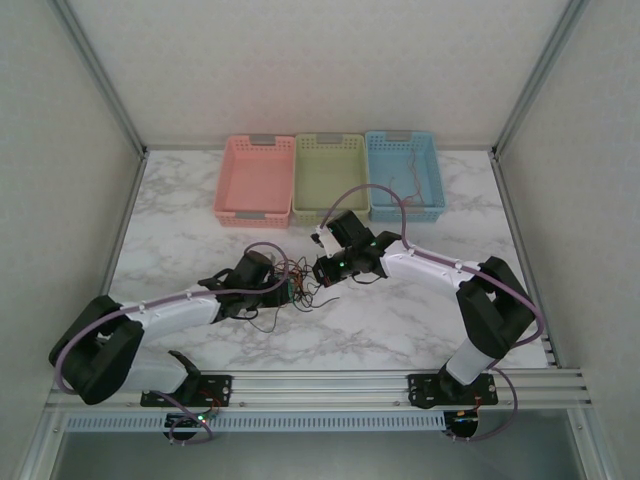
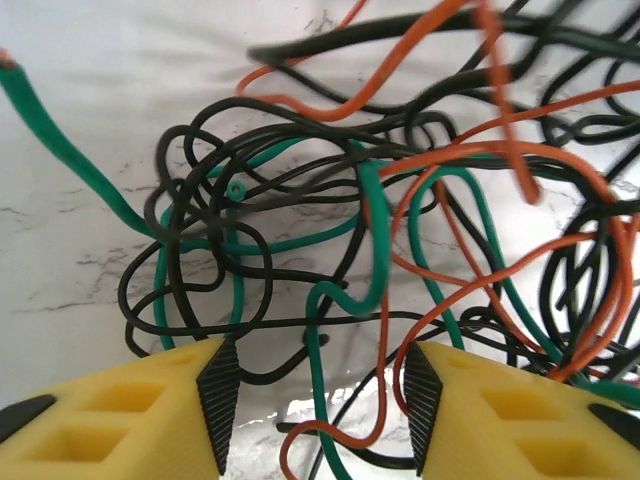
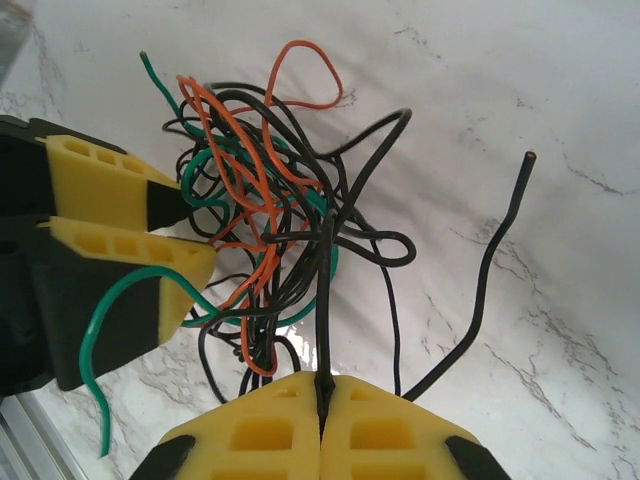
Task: Untangle the cables
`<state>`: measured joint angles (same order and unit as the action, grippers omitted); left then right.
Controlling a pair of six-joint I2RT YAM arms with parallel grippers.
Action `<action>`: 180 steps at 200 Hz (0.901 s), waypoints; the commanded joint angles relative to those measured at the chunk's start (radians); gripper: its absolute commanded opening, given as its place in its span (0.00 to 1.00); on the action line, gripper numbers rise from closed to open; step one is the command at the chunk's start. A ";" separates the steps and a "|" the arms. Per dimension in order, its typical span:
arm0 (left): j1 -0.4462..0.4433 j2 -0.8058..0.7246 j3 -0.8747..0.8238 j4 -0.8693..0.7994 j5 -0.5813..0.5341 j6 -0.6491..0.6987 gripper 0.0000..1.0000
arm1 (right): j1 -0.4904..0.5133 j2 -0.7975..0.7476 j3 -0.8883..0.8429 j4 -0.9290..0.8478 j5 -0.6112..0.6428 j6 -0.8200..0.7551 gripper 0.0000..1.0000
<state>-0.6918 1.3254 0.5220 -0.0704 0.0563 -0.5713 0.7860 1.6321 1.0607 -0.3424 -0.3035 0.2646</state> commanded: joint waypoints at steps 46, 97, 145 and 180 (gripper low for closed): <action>0.007 -0.014 0.015 -0.001 0.009 -0.004 0.11 | -0.008 -0.071 0.010 -0.046 0.019 -0.021 0.00; 0.015 -0.102 0.018 -0.096 -0.029 0.011 0.00 | -0.087 -0.181 -0.002 -0.122 0.050 -0.058 0.00; 0.032 -0.216 0.025 -0.207 -0.082 0.006 0.00 | -0.264 -0.296 -0.047 -0.165 0.058 -0.020 0.00; 0.040 -0.298 0.033 -0.281 -0.142 -0.010 0.00 | -0.320 -0.349 -0.047 -0.211 0.143 -0.003 0.00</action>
<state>-0.6640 1.0843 0.5289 -0.2459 -0.0116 -0.5697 0.4847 1.3323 1.0225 -0.5064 -0.2314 0.2409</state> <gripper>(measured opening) 0.053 0.060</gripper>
